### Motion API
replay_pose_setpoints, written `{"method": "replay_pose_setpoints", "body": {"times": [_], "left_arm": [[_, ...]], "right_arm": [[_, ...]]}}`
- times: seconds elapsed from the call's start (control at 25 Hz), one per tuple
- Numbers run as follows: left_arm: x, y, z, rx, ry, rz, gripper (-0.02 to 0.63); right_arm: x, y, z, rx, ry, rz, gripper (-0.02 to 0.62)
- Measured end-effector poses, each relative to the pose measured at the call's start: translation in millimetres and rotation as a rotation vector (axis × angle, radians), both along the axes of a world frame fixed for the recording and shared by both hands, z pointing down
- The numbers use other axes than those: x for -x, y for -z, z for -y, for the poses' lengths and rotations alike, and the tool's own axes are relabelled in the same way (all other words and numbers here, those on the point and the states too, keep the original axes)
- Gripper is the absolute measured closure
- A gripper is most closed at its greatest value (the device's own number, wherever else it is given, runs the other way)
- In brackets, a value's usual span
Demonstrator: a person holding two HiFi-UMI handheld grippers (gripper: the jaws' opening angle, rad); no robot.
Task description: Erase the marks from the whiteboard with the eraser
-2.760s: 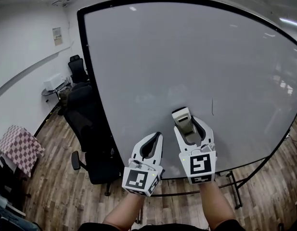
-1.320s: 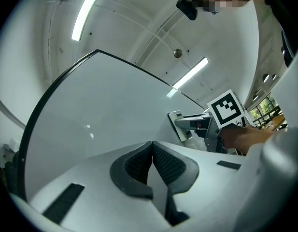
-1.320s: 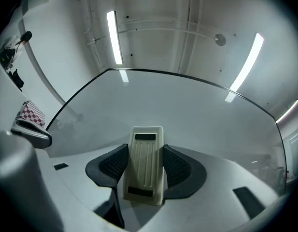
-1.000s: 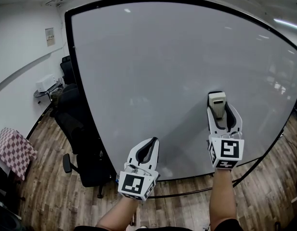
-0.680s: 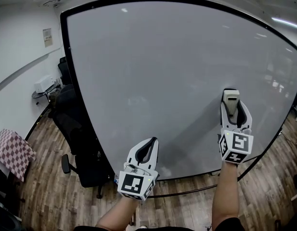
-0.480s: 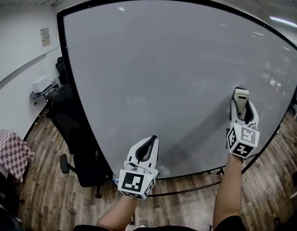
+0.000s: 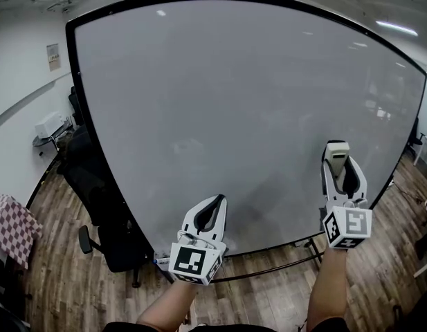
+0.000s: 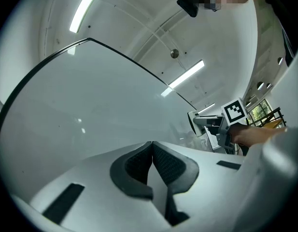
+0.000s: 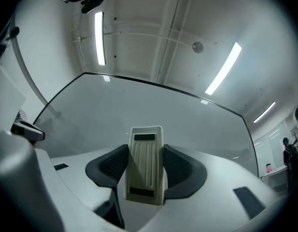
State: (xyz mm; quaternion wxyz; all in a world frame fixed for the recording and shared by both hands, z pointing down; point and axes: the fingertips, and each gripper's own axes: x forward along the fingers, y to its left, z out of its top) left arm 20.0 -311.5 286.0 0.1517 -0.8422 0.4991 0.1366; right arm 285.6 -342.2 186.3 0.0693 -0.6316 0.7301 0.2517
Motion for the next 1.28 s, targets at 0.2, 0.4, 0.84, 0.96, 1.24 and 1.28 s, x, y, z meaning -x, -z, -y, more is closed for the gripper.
{"method": "replay_pose_setpoints", "body": {"times": [0.2, 0.4, 0.84, 0.96, 1.24, 1.28], "left_arm": [[-7.6, -6.0, 1.0, 0.014, -0.016, -0.005, 0.586], [-4.2, -15.8, 0.2, 0.033, -0.017, 0.009, 0.586], [18.9, -45.4, -15.5, 0.095, 0.004, 0.016, 0.587], [22.8, -56.3, -14.2, 0.12, 0.007, 0.026, 0.586], [31.1, -59.7, -14.3, 0.14, 0.021, 0.011, 0.587], [33.1, -60.5, -14.7, 0.142, 0.022, 0.008, 0.587]], "right_arm": [[56.9, -23.7, -31.8, -0.012, 0.148, -0.049, 0.345], [117.9, -50.8, -52.8, -0.007, 0.25, -0.103, 0.345], [151.0, -129.4, -54.0, 0.144, 0.295, -0.112, 0.345], [155.8, -138.8, -51.8, 0.159, 0.284, -0.113, 0.347], [169.7, -130.9, -60.5, 0.107, 0.305, -0.148, 0.347], [172.0, -130.3, -61.9, 0.101, 0.31, -0.144, 0.347]]}}
